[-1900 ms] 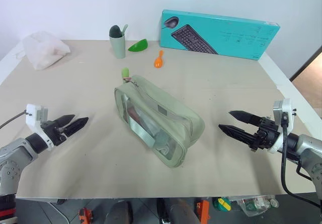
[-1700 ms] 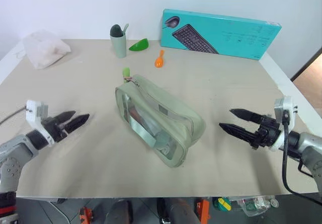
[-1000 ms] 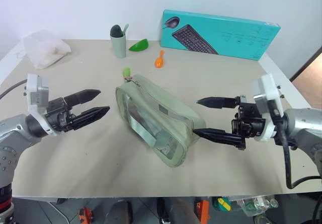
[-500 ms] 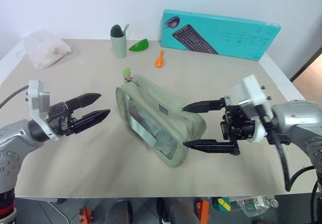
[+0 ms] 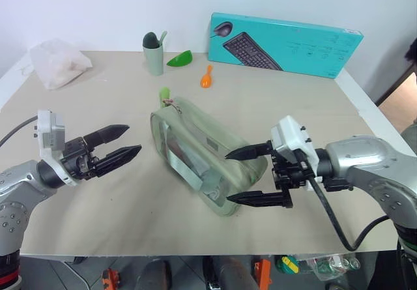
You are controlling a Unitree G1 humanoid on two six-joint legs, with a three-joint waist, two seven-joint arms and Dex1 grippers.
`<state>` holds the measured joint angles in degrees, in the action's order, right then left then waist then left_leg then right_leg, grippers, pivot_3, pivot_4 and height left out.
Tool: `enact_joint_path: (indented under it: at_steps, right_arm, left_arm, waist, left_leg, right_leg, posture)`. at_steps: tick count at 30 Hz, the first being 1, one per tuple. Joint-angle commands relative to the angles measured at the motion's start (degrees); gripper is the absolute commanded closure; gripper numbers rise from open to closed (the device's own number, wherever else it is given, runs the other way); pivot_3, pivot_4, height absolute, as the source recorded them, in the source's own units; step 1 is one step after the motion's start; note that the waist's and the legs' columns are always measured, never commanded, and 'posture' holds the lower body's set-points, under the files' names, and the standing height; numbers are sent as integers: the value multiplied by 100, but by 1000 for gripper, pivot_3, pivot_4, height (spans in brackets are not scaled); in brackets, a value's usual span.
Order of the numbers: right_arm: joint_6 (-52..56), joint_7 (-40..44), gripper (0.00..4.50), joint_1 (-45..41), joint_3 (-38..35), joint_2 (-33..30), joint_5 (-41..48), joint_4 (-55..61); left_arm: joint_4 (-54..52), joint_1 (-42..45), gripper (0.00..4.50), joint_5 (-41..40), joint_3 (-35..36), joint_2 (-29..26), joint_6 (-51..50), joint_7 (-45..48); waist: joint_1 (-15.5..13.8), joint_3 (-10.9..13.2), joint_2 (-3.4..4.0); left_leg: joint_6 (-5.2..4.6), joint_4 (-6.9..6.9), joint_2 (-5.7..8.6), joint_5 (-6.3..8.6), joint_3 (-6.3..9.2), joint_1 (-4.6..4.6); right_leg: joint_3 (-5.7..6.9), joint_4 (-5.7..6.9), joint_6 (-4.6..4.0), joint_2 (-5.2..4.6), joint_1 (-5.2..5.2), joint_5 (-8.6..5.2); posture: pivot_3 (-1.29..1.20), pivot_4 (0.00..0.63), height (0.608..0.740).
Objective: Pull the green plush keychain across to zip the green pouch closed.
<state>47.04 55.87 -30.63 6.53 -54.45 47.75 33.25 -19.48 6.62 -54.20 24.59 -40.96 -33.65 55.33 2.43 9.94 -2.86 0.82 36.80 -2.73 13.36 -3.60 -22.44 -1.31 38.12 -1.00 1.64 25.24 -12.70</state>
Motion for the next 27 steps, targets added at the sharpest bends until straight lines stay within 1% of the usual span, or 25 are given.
enact_joint_path:
  at_steps: [1, 3, 4, 5, 8, 16, 20, 24, 27]
  right_arm:
    - [-84, 67, 0, -220, 361, 77, -541, -165]
    - [-137, 73, 0, -339, 512, 141, -791, -285]
    - [-137, 50, 516, -419, 556, 203, -876, -372]
    - [-135, 48, 701, -472, 575, 251, -940, -439]
    - [-223, 82, 1810, -557, 540, 377, -1092, -582]
    - [-798, 462, 4482, -582, 422, 428, -1467, -744]
    - [-1890, 848, 4482, -597, 299, 276, -2084, -1183]
    - [-2866, 1517, 4482, -886, 62, 153, -2320, -2024]
    - [-3765, 2082, 4482, -1249, 134, 172, -2635, -2847]
  left_arm:
    - [-109, -8, 439, -27, 67, 1, 111, -5]
    - [-119, -34, 439, -34, 89, 16, 113, -28]
    - [-128, -69, 403, -34, 106, 26, 121, -31]
    - [-136, -88, 403, -35, 112, 32, 126, -38]
    - [-166, -161, 403, -34, 127, 59, 147, -54]
    - [-152, -150, 403, -4, 98, 97, 179, -78]
    - [-113, -119, 403, 4, 73, 102, 188, -55]
    - [-30, -50, 403, 0, 40, 91, 183, -22]
    - [45, 17, 403, -11, 22, 84, 183, -10]
  waist:
    - [1, 0, 0]
    - [0, 0, 0]
    - [1, 0, 0]
    - [9, 0, 0]
    - [6, -1, -1]
    - [5, -1, -1]
    - [5, -1, -1]
    - [4, 0, 0]
    - [8, 0, 0]
  left_leg:
    - [0, 1, 0, 0, -1, 0]
    - [0, 3, 0, 0, -1, -1]
    - [0, 3, 0, 0, 0, -2]
    - [0, 3, 0, 0, -1, -2]
    - [0, 3, -1, 0, -1, -1]
    - [0, 11, -2, 0, -1, -2]
    - [0, 13, -3, 0, -1, -2]
    - [0, 15, 0, 0, -4, -3]
    - [0, 18, -1, 0, -5, -4]
  right_leg:
    - [0, 0, 0, 0, 0, 0]
    - [0, 1, -1, 0, 0, 1]
    - [0, 2, -1, 0, 1, 1]
    - [0, 2, -1, 0, 1, 1]
    - [0, 2, -4, 2, 1, 3]
    - [0, 6, -8, 3, 1, 6]
    - [1, 6, -8, 4, 2, 6]
    - [-1, 6, -9, 2, 2, 7]
    - [-2, 6, -9, 4, 2, 7]
  posture:
    - [0, 150, 740]
    - [0, 150, 740]
    - [0, 150, 740]
    - [0, 150, 740]
    - [0, 150, 740]
    - [0, 150, 740]
    - [0, 150, 740]
    - [0, 150, 740]
    - [0, 150, 740]
